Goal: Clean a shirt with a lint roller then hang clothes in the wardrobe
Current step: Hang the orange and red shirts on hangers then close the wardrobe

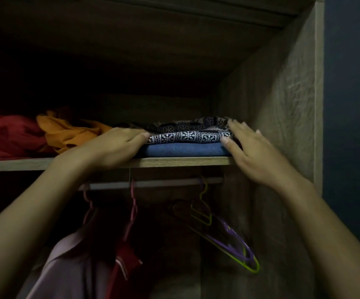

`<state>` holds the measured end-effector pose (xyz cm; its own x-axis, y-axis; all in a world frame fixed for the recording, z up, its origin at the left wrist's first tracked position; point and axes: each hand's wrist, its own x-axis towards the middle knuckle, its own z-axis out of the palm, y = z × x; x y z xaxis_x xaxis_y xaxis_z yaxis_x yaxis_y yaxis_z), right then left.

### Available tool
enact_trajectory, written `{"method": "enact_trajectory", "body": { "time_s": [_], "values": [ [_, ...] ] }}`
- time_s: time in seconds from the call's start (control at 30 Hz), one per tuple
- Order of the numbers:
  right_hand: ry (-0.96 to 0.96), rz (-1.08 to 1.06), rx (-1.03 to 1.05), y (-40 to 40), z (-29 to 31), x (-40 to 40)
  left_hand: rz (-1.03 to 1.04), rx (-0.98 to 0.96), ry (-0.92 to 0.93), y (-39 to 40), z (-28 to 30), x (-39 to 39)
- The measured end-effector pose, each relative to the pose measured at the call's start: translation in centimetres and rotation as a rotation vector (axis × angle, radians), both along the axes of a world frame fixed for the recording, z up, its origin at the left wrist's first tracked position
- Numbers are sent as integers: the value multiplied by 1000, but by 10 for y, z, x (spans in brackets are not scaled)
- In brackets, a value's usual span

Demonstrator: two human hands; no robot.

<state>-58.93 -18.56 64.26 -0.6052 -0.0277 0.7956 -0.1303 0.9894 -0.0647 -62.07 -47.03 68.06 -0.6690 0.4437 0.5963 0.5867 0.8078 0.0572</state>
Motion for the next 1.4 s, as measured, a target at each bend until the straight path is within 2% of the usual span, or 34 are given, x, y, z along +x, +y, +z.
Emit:
{"method": "enact_trajectory", "body": {
  "time_s": [0.07,0.3,0.43,0.5,0.57,0.67,0.73,0.83,1.0,1.13,1.2,1.27,1.4],
  "values": [
    [6,-46,55,-4,-7,0,-3,-19,37,-2,-3,3],
    [6,-71,13,-15,6,-1,-2,-5,142,-10,-2,-2],
    [-52,-88,29,-11,26,-10,-40,-38,81,-3,6,-8],
    [-58,-73,-31,-5,30,-14,-50,-47,99,2,11,-14],
    [54,-101,-136,0,28,-16,-54,-39,94,2,14,-18],
    [147,-122,-212,1,20,-20,-57,198,-46,-9,17,-19],
    [166,-99,-224,-1,16,-22,10,341,-35,-18,23,-22],
    [196,-76,-206,-1,13,-22,161,258,1,-27,36,-28],
    [230,-50,-180,-4,10,-19,335,228,-75,-20,57,-38],
    [244,-28,-210,-8,10,-18,460,106,-330,2,56,-39],
    [250,-24,-209,-9,9,-17,474,32,-396,11,54,-44],
    [247,-30,-206,-11,8,-15,491,14,-343,15,55,-44],
    [267,-11,-164,-10,7,-15,268,245,-171,19,62,-58]
  ]
}}
